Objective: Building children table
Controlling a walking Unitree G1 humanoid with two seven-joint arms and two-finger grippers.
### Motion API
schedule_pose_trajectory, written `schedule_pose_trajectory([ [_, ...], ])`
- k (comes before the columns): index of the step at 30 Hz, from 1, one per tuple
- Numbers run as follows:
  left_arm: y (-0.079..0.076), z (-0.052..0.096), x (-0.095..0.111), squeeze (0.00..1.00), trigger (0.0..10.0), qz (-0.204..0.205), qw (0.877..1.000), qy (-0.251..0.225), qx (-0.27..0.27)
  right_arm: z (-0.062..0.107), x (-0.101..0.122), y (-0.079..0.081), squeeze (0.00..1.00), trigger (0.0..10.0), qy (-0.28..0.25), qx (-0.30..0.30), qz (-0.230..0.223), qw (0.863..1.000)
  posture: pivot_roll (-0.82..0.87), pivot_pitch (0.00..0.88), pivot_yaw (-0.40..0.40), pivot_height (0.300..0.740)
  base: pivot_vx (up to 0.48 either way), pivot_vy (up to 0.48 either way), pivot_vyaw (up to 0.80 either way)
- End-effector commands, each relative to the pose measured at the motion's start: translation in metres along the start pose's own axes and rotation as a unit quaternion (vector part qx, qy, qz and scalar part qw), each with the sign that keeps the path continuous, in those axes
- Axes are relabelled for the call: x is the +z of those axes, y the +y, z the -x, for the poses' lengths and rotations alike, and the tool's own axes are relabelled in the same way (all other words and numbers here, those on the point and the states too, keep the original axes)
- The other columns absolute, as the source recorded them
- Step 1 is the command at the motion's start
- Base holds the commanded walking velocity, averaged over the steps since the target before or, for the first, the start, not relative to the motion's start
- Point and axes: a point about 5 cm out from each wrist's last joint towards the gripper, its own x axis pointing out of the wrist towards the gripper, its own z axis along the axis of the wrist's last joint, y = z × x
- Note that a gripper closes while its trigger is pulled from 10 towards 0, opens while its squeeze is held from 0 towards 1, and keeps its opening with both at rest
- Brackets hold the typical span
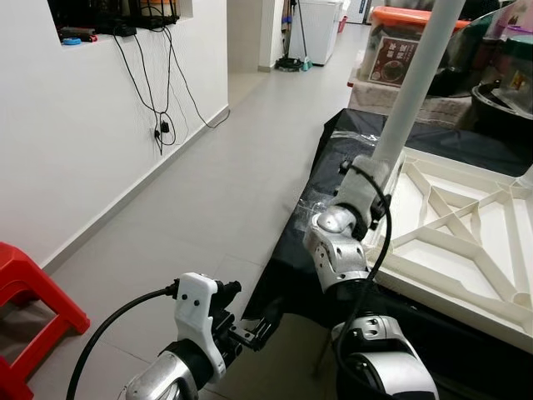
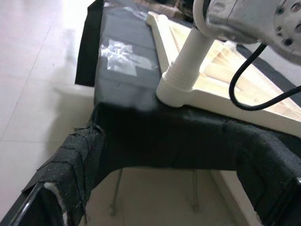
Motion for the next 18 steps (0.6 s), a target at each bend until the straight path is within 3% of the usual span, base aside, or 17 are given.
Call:
schedule_pose_trajectory([
  [1, 0.000, 0.000, -0.004, 0.00, 10.0, -0.003, 1.000, 0.009, 0.000, 0.013, -0.007, 0.012, 1.00, 10.0, 0.033, 0.023, -0.019, 0.999, 0.09, 0.036, -0.068, 0.740, 0.000, 0.000, 0.00],
  [5, -0.001, 0.001, -0.003, 0.00, 10.0, -0.006, 1.000, 0.008, -0.002, 0.015, -0.003, 0.014, 1.00, 10.0, 0.025, 0.026, -0.028, 0.999, 0.09, 0.039, -0.065, 0.740, 0.000, 0.000, 0.00],
  [6, -0.001, 0.001, -0.003, 0.00, 10.0, -0.007, 1.000, 0.008, -0.002, 0.016, -0.001, 0.014, 0.73, 10.0, 0.019, 0.029, -0.032, 0.999, 0.09, 0.040, -0.066, 0.740, 0.000, 0.000, 0.00],
  [7, -0.001, 0.001, -0.004, 0.00, 10.0, -0.006, 1.000, 0.009, -0.002, 0.017, 0.002, 0.015, 0.00, 10.0, 0.010, 0.036, -0.035, 0.999, 0.09, 0.040, -0.066, 0.740, 0.000, 0.000, 0.00],
  [15, 0.000, 0.000, -0.006, 0.00, 10.0, -0.007, 1.000, 0.010, -0.002, 0.017, 0.006, 0.006, 0.00, 10.0, -0.009, 0.056, -0.037, 0.998, 0.09, 0.038, -0.066, 0.740, 0.000, 0.000, 0.00],
  [18, 0.001, -0.001, -0.007, 0.00, 10.0, -0.008, 1.000, 0.009, -0.003, 0.014, 0.006, -0.005, 0.00, 10.0, -0.037, 0.102, -0.012, 0.994, 0.08, 0.034, -0.063, 0.740, 0.000, 0.000, 0.00],
])
